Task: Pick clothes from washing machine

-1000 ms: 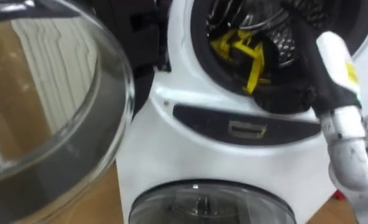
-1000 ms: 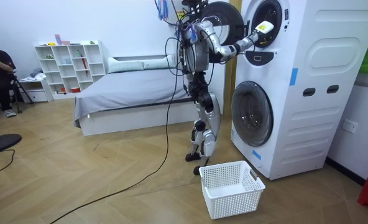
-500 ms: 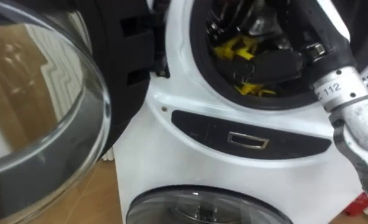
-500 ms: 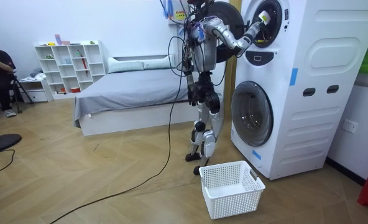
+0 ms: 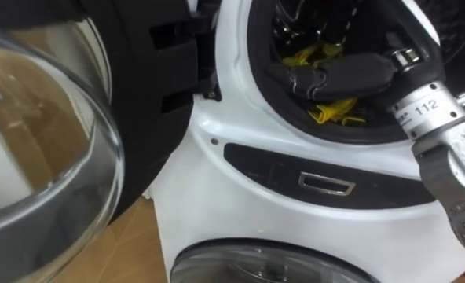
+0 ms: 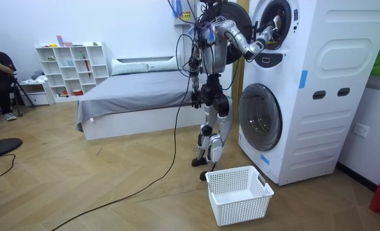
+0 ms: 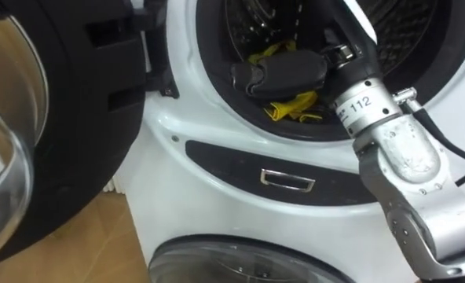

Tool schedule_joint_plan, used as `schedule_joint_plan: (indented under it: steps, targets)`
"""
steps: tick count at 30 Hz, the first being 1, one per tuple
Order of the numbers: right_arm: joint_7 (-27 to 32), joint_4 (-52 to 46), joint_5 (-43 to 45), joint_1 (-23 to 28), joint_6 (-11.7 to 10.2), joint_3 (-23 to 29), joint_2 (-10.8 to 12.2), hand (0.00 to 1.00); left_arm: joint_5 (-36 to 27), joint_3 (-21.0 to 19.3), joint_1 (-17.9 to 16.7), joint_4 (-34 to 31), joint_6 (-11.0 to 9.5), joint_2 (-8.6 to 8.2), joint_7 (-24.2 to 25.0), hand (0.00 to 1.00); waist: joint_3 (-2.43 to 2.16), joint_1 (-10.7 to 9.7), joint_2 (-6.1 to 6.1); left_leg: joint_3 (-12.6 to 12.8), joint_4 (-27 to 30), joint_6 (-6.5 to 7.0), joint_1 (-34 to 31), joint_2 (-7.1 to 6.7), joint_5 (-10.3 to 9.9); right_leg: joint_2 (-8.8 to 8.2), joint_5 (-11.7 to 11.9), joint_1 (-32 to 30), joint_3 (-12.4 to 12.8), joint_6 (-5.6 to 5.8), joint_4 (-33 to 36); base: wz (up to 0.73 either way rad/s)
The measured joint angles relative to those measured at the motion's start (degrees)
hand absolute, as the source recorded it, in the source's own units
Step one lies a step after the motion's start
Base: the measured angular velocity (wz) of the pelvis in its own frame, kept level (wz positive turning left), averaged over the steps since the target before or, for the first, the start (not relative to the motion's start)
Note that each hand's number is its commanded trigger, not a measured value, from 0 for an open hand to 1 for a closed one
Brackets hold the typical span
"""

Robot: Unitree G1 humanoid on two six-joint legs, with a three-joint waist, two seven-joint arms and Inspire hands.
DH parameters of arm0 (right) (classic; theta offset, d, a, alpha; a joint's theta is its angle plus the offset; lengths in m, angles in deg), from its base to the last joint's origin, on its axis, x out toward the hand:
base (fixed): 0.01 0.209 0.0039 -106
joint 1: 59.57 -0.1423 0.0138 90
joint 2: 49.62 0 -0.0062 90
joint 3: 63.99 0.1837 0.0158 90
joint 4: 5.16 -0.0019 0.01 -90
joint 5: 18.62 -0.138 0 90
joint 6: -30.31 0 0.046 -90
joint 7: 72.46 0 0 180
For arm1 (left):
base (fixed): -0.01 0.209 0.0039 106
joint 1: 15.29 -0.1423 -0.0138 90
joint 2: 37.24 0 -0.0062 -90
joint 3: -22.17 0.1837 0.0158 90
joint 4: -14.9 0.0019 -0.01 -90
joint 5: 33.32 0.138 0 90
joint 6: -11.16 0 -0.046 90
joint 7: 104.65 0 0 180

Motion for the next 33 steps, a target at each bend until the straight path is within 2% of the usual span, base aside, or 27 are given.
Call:
schedule_joint_plan:
  steps: [1,3,7,11,13,16,18,20,22,33]
  targets:
    - [0.00,0.18,0.24,-0.01,0.00,0.00,0.00,0.00,0.02,0.00,0.01,0.00,0.01,-0.11,0.34,0.00,-0.19,0.08,0.14,-0.06,-0.04,0.00,0.23,-0.01,0.00,-0.07,-0.03,0.29,-0.38,0.06,0.02,0.13]
    - [0.02,0.24,3.49,0.01,0.00,0.01,0.00,0.00,0.06,-0.02,0.00,-0.14,0.10,-0.15,0.64,0.00,-0.25,0.04,0.14,-0.16,-0.06,0.00,0.44,0.05,0.00,-0.08,-0.04,0.52,-0.72,0.06,0.06,0.10]
    - [1.34,0.13,16.01,0.02,0.07,0.32,-0.06,0.00,0.01,-0.05,-0.18,-0.20,0.73,-0.33,0.98,0.00,-0.30,-0.32,0.06,-0.26,-0.10,0.00,0.33,0.12,0.00,-0.05,-0.04,0.55,-0.97,0.05,0.02,0.02]
    - [4.42,2.54,28.29,0.08,0.32,0.62,-0.46,0.00,-0.06,-0.09,0.09,-0.54,2.03,-0.33,1.09,0.00,-0.57,-0.73,-0.73,-0.30,-0.09,0.01,1.06,-0.03,0.01,-0.15,-0.07,0.98,-0.98,0.05,0.00,0.00]
    - [5.95,4.03,31.50,0.51,0.80,0.98,-0.46,0.00,-0.10,-0.09,0.07,-0.63,2.28,-0.30,1.09,0.00,-0.74,-0.83,-1.38,-0.30,-0.02,0.03,1.25,-0.13,0.02,-0.23,-0.14,1.25,-0.95,0.12,-0.02,0.00]
    - [7.29,7.58,34.07,0.56,0.98,1.28,-0.46,0.00,-0.29,-0.01,0.17,-0.66,2.67,-0.15,1.09,0.00,-0.40,-1.48,-2.20,-0.43,0.37,0.04,1.23,-0.23,0.02,-0.30,-0.20,1.65,-0.89,0.21,0.07,0.01]
    - [8.52,9.84,34.61,0.65,1.76,1.99,-0.53,0.00,-0.49,-0.02,0.16,-1.23,2.70,0.11,1.10,0.00,-0.37,-1.73,-2.98,-0.50,0.35,0.05,1.09,-0.24,0.00,-0.27,-0.19,1.65,-0.88,0.22,0.07,0.02]
    - [9.16,9.94,35.01,0.68,2.06,2.42,-0.62,0.00,-0.46,-0.06,0.22,-1.33,2.66,0.09,1.39,0.00,-0.44,-2.29,-3.16,-0.60,0.32,0.06,0.91,-0.30,0.00,-0.27,-0.15,1.56,-0.90,0.28,0.05,0.02]
    - [9.35,9.59,35.92,0.67,2.03,3.73,-0.65,0.00,-0.45,-0.14,0.22,-1.67,2.73,0.15,1.67,0.00,-0.49,-3.02,-3.16,-0.97,0.38,0.07,0.62,-0.44,0.00,-0.27,-0.16,1.42,-0.94,0.34,-0.07,0.06]
    - [10.68,8.17,42.01,0.66,1.99,4.50,-0.85,0.00,-0.51,-0.14,0.19,-2.97,3.42,0.12,1.98,0.00,-0.59,-3.38,-2.26,-0.97,0.02,0.08,0.32,-0.38,0.00,-0.24,-0.09,1.18,-1.27,0.37,-0.43,0.00]
